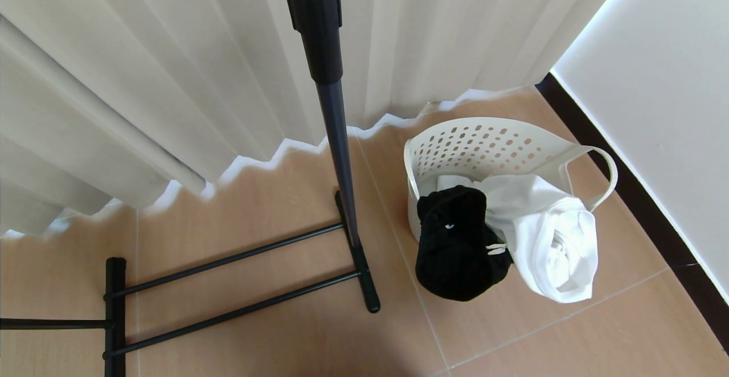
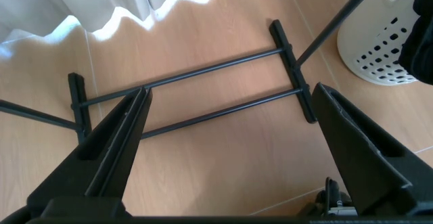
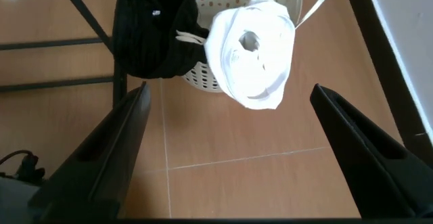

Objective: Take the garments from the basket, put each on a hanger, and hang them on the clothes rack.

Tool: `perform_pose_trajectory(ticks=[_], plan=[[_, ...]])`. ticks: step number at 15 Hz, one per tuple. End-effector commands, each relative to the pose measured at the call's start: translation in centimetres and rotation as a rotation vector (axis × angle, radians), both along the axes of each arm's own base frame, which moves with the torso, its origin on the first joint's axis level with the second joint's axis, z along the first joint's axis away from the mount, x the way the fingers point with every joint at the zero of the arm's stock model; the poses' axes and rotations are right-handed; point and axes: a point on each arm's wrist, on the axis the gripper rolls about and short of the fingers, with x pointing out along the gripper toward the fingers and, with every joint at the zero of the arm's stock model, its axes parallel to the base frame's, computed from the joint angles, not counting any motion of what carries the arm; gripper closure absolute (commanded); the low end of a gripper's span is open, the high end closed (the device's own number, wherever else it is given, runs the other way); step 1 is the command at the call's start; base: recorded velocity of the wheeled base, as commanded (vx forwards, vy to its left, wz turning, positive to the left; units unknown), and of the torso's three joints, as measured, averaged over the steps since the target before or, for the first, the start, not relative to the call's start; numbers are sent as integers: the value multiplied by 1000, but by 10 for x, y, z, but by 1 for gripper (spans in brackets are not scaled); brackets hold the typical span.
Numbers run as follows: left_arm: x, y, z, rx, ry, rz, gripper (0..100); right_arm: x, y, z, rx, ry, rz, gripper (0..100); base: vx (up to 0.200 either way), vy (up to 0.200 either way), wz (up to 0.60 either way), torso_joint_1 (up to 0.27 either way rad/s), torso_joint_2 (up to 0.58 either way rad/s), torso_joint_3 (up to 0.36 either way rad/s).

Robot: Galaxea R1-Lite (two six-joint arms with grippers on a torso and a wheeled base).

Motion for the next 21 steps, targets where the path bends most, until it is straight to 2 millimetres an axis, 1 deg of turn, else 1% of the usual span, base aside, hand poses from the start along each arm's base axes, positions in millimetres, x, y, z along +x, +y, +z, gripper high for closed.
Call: perform_pose_trajectory(ticks=[1,3,4,5,6,7,8,9,10,11,12,14,16,18,20,21], plan=[[0,0,0,-1,2,2,0,9,0,6,-5,106,64,0,0,0,0,0,0,0],[0,0,0,-1,2,0,0,19,1,25,-7,150,138,0,0,0,0,0,0,0],[0,0,0,-1,1,0,0,29,2,37,-11,207,177,0,0,0,0,0,0,0],[0,0,0,-1,2,0,0,44,5,54,-18,265,207,0,0,0,0,0,0,0],[0,0,0,-1,1,0,0,57,8,64,-26,311,223,0,0,0,0,0,0,0],[0,0,0,-1,1,0,0,74,12,74,-43,366,235,0,0,0,0,0,0,0],[0,0,0,-1,2,0,0,83,15,79,-59,387,239,0,0,0,0,0,0,0],[0,0,0,-1,1,0,0,104,19,83,-125,447,254,0,0,0,0,0,0,0],[0,0,0,-1,1,2,0,112,21,82,-154,473,262,0,0,0,0,0,0,0],[0,0,0,-1,2,2,0,129,25,83,-200,517,274,0,0,0,0,0,0,0],[0,0,0,-1,2,0,0,155,31,87,-229,561,284,0,0,0,0,0,0,0],[0,0,0,1,2,0,0,194,39,92,-278,584,298,0,0,0,0,0,0,0],[0,0,0,-1,2,0,0,233,47,98,-349,554,297,0,0,0,0,0,0,0],[0,0,0,-1,2,0,0,266,53,100,-433,540,291,0,0,0,0,0,0,0],[0,0,0,-1,1,0,0,295,59,97,-498,540,273,0,0,0,0,0,0,0],[0,0,0,1,1,0,0,301,61,95,-507,546,263,0,0,0,0,0,0,0]])
